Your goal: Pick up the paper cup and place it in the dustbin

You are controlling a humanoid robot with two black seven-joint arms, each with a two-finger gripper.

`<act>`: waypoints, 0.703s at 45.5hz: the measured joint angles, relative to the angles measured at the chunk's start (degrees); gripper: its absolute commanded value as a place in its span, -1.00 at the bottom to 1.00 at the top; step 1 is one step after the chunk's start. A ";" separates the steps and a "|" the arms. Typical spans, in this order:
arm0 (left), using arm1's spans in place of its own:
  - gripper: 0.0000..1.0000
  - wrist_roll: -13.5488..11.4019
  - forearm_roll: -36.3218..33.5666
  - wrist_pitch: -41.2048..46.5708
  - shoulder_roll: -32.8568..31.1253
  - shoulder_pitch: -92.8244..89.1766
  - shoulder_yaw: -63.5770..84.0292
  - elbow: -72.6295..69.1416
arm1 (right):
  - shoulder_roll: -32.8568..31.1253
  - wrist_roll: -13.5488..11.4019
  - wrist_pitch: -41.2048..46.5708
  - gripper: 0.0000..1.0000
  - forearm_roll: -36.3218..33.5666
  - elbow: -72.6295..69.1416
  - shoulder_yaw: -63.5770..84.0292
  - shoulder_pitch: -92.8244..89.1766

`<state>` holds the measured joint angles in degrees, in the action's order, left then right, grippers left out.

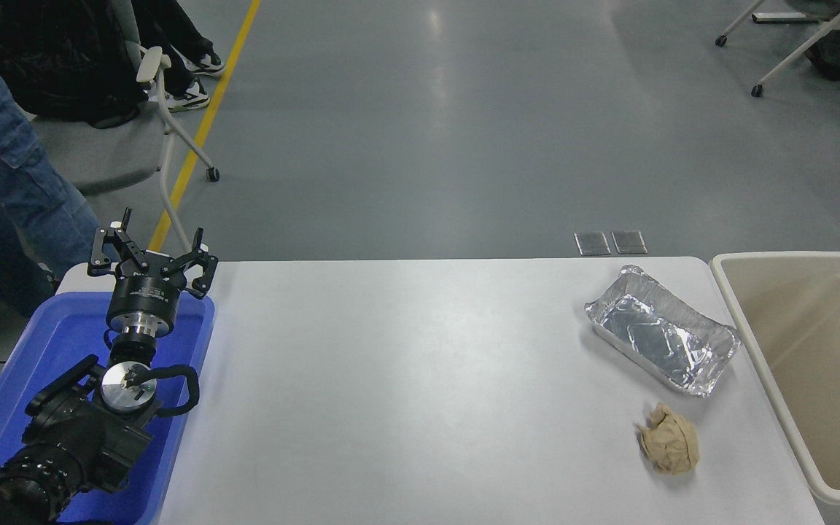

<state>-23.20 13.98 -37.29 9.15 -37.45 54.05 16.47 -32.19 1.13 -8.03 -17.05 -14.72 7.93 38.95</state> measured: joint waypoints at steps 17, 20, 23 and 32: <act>0.98 0.00 -0.01 0.01 -0.01 -0.02 0.00 0.02 | 2.62 -3.12 -0.63 0.85 -0.41 2.22 -2.90 -3.45; 0.98 0.00 0.00 0.01 -0.01 -0.03 0.00 0.02 | 2.82 -3.19 -0.79 1.00 -0.41 2.48 -3.14 -3.68; 0.98 0.00 -0.01 0.01 -0.01 -0.04 0.00 0.03 | 2.93 -3.25 -0.80 1.00 -0.41 2.64 -3.33 -3.83; 0.98 0.00 -0.01 -0.05 -0.01 -0.07 0.00 0.05 | 3.10 -3.32 -0.65 1.00 -0.18 2.91 -3.56 -3.95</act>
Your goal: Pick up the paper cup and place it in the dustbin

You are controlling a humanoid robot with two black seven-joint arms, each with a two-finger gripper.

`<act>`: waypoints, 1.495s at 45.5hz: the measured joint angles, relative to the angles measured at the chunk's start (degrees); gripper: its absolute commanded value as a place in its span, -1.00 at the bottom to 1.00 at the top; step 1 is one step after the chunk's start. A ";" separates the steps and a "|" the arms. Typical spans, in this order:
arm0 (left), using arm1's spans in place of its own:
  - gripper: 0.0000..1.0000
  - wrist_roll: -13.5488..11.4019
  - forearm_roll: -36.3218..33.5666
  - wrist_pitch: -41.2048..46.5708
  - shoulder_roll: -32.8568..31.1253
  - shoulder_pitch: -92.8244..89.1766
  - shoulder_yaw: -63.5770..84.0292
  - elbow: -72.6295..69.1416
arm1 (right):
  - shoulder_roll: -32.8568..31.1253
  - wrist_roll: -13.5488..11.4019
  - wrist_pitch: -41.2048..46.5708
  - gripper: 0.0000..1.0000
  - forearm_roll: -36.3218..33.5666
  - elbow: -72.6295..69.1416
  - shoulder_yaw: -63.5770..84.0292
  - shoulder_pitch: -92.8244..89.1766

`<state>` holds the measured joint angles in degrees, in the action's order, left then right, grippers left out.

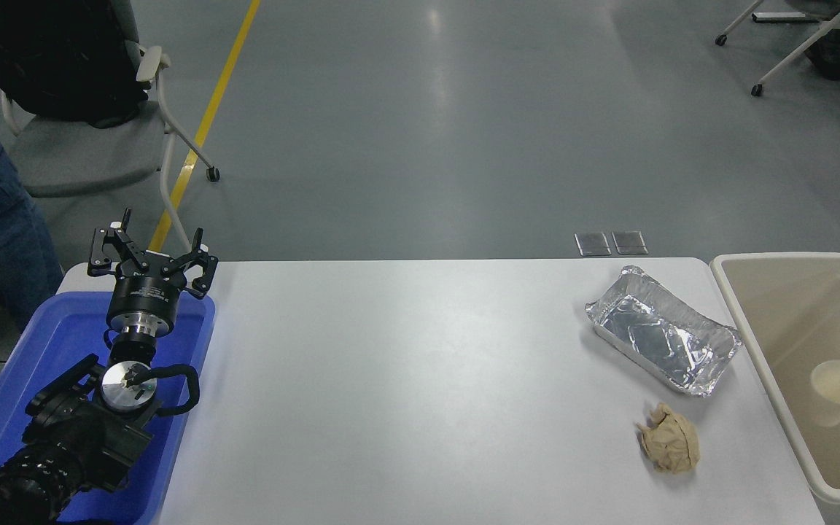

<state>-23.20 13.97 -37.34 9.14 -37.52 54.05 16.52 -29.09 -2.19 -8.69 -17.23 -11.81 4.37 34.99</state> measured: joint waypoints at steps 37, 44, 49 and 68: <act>0.98 0.00 0.01 -0.03 0.02 -0.02 0.00 0.00 | -3.87 0.28 2.57 1.00 12.39 -11.08 0.22 15.81; 0.98 0.00 0.00 -0.02 0.03 -0.02 0.00 -0.01 | -6.90 0.32 2.56 1.00 18.22 -19.85 0.20 20.78; 0.98 0.00 -0.01 -0.02 0.05 -0.02 0.00 0.00 | -9.09 0.33 2.47 1.00 23.20 -26.15 0.35 23.96; 0.98 0.02 -0.01 -0.06 0.07 -0.01 0.00 0.00 | -14.38 0.35 2.73 1.00 37.33 -46.39 8.26 37.47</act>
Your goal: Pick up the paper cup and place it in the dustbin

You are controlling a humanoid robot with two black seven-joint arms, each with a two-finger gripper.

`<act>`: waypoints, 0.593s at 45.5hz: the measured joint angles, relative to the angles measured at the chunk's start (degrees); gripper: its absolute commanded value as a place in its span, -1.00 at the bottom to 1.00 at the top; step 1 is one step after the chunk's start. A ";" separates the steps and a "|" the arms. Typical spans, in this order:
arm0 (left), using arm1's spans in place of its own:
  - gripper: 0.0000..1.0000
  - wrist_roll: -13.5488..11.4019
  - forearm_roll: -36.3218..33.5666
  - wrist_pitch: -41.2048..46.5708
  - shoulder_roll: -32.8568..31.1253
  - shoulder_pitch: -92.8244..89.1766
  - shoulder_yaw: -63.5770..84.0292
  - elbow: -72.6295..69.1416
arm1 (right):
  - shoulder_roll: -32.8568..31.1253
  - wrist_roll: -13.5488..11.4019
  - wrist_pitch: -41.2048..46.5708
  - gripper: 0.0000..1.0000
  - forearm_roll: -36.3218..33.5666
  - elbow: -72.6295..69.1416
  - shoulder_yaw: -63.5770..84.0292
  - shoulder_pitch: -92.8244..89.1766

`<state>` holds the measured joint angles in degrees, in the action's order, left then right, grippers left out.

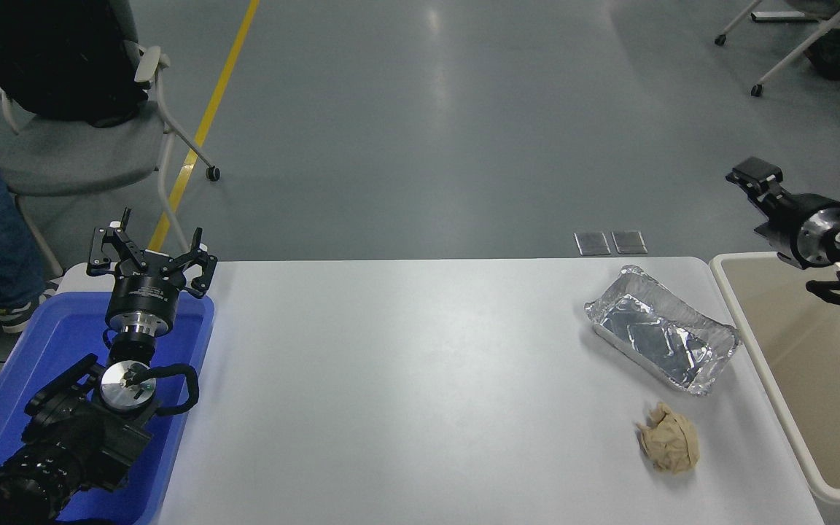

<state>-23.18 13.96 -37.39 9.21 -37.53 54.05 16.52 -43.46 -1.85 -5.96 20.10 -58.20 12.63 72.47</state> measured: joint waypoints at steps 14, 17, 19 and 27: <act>0.98 0.03 0.01 -0.05 0.01 0.00 0.00 0.00 | -0.43 -0.02 0.50 1.00 2.70 -10.92 16.05 14.35; 0.98 0.03 0.01 -0.05 0.01 0.00 0.00 0.00 | -0.14 -0.02 1.18 1.00 2.94 -13.29 20.46 18.35; 0.98 0.03 0.01 -0.05 0.01 0.00 0.00 0.00 | 0.20 0.01 2.09 1.00 3.03 -15.01 23.65 21.28; 0.98 0.03 0.01 -0.05 0.01 0.00 0.00 0.00 | 2.26 -0.03 6.05 1.00 3.28 -20.47 33.15 30.62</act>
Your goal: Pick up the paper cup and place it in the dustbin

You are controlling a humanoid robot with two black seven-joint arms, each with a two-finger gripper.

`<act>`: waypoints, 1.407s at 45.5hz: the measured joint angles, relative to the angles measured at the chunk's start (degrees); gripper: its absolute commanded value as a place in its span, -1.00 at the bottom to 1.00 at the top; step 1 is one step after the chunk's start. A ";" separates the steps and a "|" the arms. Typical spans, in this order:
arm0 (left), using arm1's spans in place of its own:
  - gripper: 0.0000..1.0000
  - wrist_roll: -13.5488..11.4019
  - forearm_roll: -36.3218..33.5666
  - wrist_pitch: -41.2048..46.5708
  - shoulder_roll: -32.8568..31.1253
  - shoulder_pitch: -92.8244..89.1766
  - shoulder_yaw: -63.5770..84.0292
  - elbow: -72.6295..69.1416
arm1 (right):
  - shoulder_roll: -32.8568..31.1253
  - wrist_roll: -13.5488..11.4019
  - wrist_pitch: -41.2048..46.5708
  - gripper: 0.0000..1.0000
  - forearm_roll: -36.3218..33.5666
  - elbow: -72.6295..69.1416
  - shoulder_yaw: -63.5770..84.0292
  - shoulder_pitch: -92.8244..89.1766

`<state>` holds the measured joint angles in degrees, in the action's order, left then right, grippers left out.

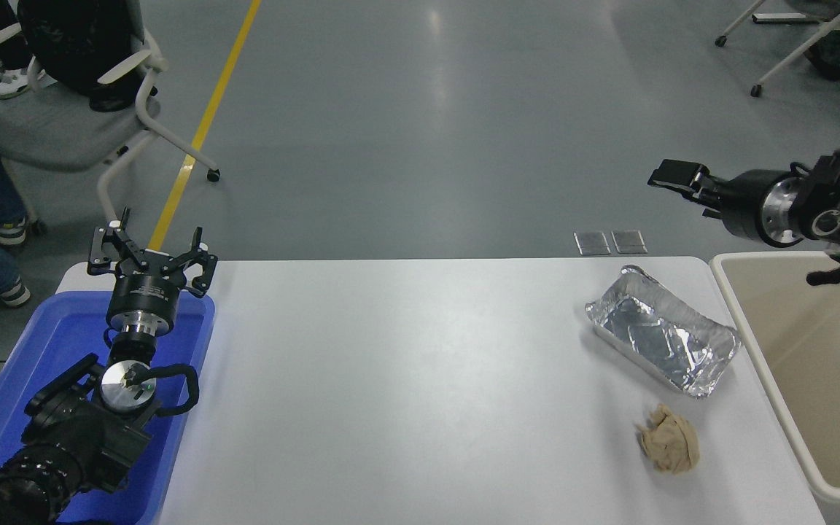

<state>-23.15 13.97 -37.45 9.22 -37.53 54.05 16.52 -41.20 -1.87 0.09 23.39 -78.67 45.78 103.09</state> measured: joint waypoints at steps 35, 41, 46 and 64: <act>0.98 -0.05 0.01 0.09 0.01 0.00 0.00 -0.01 | 26.97 -0.12 20.69 1.00 -12.27 -7.47 14.35 17.25; 0.98 -0.04 -0.01 0.09 0.00 -0.01 0.00 -0.01 | 31.42 -0.22 22.02 1.00 -17.90 -7.39 15.88 18.88; 0.98 -0.04 0.01 0.09 0.00 0.00 0.00 -0.01 | 34.23 -0.42 22.60 1.00 -20.59 -7.34 18.21 19.97; 0.98 -0.04 0.01 0.09 -0.03 0.03 0.00 -0.01 | 35.48 -0.64 25.84 1.00 -20.77 -11.61 26.98 26.08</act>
<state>-23.20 13.98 -37.35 9.19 -37.50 54.05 16.51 -5.73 -2.51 25.93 2.62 -90.28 72.76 129.16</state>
